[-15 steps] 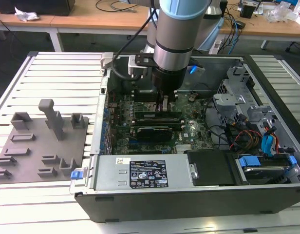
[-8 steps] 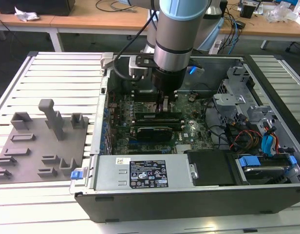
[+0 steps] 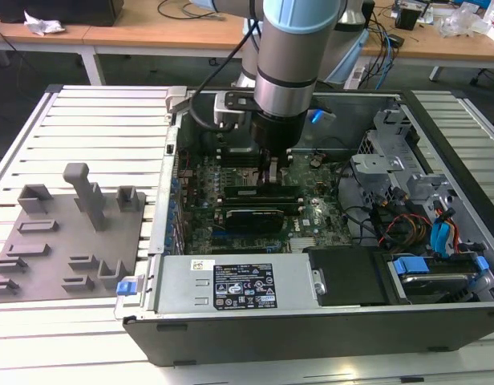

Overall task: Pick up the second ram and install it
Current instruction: 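Insert the second ram into the second slot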

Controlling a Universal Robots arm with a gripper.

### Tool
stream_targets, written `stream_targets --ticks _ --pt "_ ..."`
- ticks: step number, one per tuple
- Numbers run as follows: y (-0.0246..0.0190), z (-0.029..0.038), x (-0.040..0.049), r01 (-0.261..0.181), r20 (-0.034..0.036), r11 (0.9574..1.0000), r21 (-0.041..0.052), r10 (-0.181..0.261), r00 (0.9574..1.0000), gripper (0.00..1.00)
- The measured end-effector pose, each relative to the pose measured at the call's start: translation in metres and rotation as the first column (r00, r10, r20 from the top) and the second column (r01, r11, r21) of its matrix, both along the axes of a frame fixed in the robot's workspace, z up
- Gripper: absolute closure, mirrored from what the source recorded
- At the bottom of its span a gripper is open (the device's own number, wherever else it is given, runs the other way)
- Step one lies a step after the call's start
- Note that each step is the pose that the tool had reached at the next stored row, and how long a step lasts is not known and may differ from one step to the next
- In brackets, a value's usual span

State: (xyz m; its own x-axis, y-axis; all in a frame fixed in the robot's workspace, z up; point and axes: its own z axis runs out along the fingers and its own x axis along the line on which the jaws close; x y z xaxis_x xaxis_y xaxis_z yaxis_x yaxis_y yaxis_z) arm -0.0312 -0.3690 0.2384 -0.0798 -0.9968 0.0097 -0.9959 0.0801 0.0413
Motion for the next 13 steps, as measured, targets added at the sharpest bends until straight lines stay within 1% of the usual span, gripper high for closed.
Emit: stream_targets --ticks 1,2,6,8,11,13 --pt "0.0 -0.0004 0.0 0.015 0.0 0.9999 -0.0001 -0.015 0.9999 0.86" --pt "0.0 -0.0006 0.0001 0.017 -0.0001 0.9999 -0.0002 -0.017 0.9999 0.86" --pt "0.0001 -0.0029 0.0005 0.003 -0.0002 1.0 0.0 -0.003 1.0 0.86" --pt "0.0001 -0.0042 0.0005 0.003 -0.0002 1.0 0.0 -0.003 1.0 0.86" --pt "0.0002 -0.0086 0.0005 0.003 -0.0004 1.0 0.0 -0.003 1.0 0.86" --pt "0.0002 -0.0091 0.0005 0.003 -0.0005 1.0 -0.0003 -0.003 1.0 0.86"
